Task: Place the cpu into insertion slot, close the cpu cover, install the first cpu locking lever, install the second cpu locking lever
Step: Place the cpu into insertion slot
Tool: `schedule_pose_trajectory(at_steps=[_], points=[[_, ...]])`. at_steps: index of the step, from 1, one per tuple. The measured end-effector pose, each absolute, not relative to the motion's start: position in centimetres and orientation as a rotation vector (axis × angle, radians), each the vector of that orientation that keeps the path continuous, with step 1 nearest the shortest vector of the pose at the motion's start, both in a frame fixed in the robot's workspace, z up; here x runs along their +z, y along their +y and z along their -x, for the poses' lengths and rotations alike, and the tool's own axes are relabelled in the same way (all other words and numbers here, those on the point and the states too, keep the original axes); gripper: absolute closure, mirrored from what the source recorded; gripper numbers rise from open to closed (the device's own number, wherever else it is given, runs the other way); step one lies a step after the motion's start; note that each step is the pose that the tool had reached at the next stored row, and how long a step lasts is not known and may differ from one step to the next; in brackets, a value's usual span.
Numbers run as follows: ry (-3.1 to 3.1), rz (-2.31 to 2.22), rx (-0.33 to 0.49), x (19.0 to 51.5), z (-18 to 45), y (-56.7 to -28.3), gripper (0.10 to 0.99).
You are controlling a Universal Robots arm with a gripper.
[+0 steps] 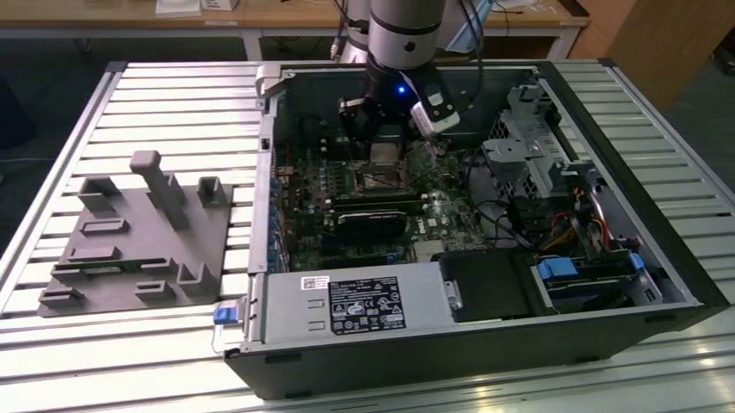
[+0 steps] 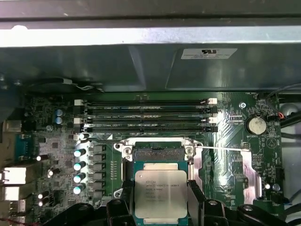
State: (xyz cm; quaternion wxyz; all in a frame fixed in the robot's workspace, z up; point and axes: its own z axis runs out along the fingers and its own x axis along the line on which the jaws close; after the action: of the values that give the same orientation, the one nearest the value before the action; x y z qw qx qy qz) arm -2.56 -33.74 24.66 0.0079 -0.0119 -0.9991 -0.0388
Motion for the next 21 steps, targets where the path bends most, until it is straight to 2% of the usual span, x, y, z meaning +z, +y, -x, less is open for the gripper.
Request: schedule_pose_trajectory(at_steps=[11, 21], points=[[-3.123, 0.037, -0.119, 24.08, 2.47, -33.66, 0.549], [-3.119, 0.246, -0.119, 23.99, 2.47, -33.66, 0.549]])
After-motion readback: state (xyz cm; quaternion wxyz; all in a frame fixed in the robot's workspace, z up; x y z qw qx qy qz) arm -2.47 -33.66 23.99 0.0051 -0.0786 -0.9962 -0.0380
